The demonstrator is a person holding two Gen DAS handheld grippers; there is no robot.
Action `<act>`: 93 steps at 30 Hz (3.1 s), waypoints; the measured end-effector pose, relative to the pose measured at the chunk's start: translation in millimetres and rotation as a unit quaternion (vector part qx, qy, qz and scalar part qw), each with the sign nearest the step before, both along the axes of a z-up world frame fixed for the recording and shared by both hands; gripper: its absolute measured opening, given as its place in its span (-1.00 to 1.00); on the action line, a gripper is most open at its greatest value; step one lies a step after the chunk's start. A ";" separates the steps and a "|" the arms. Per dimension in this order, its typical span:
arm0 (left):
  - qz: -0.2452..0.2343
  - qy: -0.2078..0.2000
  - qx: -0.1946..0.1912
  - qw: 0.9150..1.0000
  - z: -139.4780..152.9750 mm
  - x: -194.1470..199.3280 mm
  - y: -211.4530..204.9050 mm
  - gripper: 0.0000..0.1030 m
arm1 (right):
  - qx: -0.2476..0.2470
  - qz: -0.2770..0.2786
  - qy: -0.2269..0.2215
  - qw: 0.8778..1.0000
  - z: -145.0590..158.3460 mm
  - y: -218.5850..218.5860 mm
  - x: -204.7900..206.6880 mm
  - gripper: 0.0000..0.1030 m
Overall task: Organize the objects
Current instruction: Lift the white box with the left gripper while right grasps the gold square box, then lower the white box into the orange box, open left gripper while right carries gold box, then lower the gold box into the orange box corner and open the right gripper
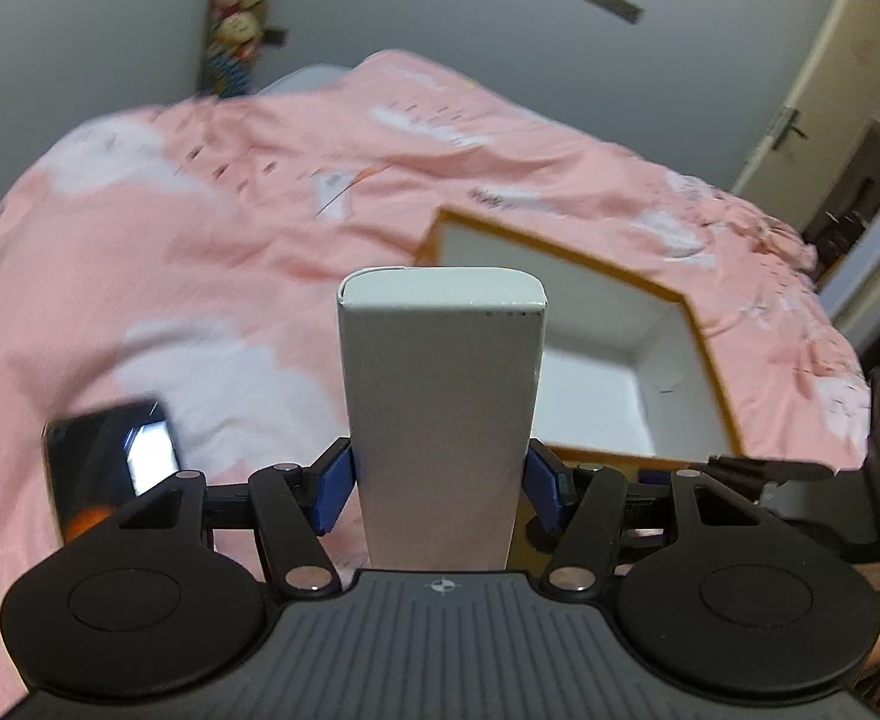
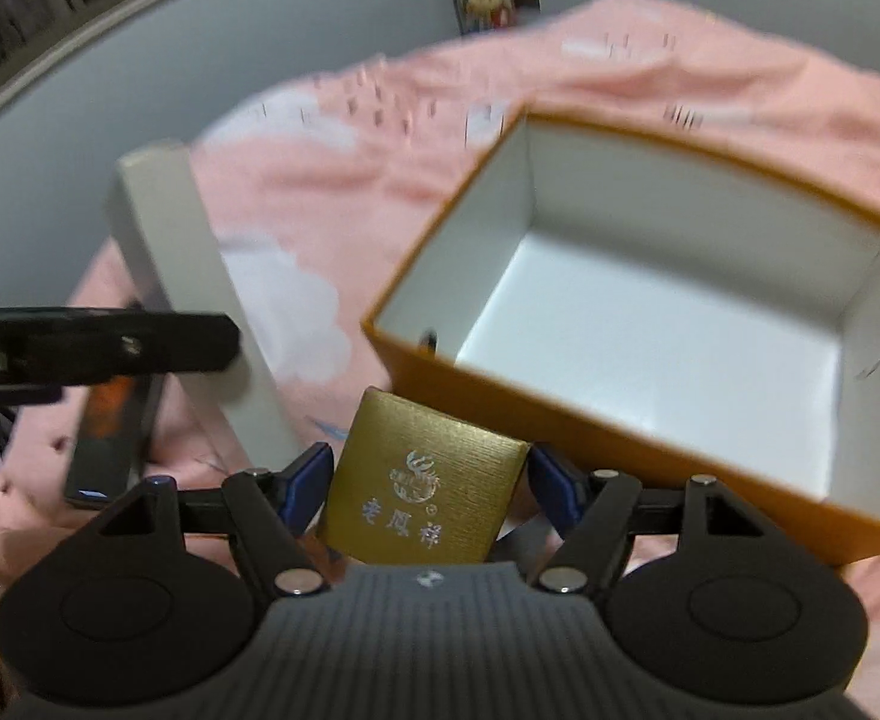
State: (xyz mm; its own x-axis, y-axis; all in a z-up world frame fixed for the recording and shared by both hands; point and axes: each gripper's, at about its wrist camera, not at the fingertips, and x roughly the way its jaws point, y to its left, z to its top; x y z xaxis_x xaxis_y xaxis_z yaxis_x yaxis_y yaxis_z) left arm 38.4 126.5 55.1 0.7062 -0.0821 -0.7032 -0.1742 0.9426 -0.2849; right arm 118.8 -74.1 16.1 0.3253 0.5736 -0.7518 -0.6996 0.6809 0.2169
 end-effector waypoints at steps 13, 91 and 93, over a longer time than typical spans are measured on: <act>-0.105 -0.017 0.077 0.991 43.2 107.4 -68.1 0.32 | 0.044 -0.112 -0.080 0.990 57.2 -59.0 67.3 0.41; -0.359 0.173 0.378 0.835 -139.8 228.9 -110.7 -0.15 | -0.027 -0.097 0.118 0.988 -69.5 -42.7 174.6 0.41; -0.332 0.152 0.342 0.866 -122.7 227.9 -99.7 -0.16 | -0.023 -0.100 0.117 0.988 -69.0 -41.5 175.9 0.41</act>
State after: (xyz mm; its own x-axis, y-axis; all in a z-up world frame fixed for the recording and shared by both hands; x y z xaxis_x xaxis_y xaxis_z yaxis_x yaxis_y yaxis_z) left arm 266.3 26.8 -67.5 0.4361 0.1104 -0.8931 0.5012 0.7945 0.3430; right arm 294.8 -115.6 -52.9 0.2422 0.4794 -0.8435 -0.4840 0.8132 0.3232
